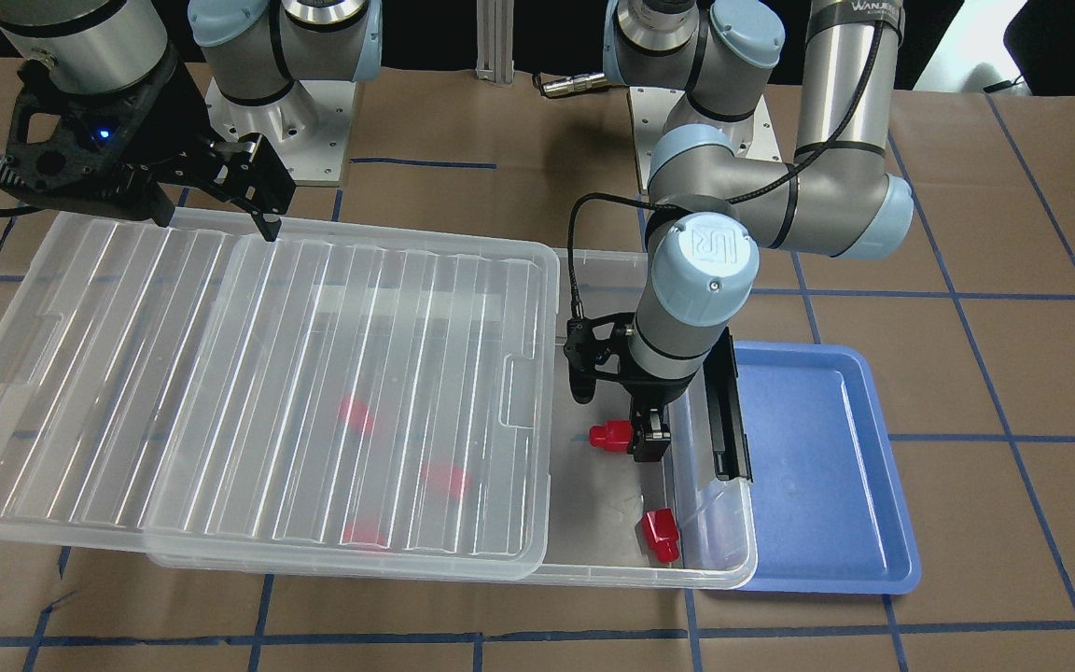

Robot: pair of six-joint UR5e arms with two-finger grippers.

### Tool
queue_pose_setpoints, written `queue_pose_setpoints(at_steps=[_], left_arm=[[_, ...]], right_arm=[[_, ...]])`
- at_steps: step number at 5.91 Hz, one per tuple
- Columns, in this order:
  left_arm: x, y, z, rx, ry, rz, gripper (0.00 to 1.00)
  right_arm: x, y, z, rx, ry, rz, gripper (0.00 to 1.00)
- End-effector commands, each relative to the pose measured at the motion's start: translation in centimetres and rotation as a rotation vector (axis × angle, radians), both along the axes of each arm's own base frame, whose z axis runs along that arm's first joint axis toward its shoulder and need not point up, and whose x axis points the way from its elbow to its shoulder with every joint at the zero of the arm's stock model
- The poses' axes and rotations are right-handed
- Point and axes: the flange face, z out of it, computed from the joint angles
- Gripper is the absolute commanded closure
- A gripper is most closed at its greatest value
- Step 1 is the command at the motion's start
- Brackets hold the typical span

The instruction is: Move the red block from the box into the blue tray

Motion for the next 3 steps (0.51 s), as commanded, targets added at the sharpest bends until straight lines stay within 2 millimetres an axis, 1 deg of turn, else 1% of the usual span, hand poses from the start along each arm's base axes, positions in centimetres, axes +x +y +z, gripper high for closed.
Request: queue_pose_setpoints(at_steps=[1, 2, 3], left_arm=[[-0.1, -0.5, -2.4, 0.023, -0.004, 0.001, 0.08], [-0.2, -0.6, -3.4, 0.036, -0.006, 0.0, 0.09], [-0.2, -0.6, -3.7, 0.043, -0.005, 0.0, 0.09]], right_arm=[[0.0, 0.0, 0.0, 0.001, 0.001, 0.0, 0.0], [0.0, 0.0, 0.0, 0.001, 0.001, 0.0, 0.0], [0.0, 0.0, 0.0, 0.001, 0.001, 0.0, 0.0]])
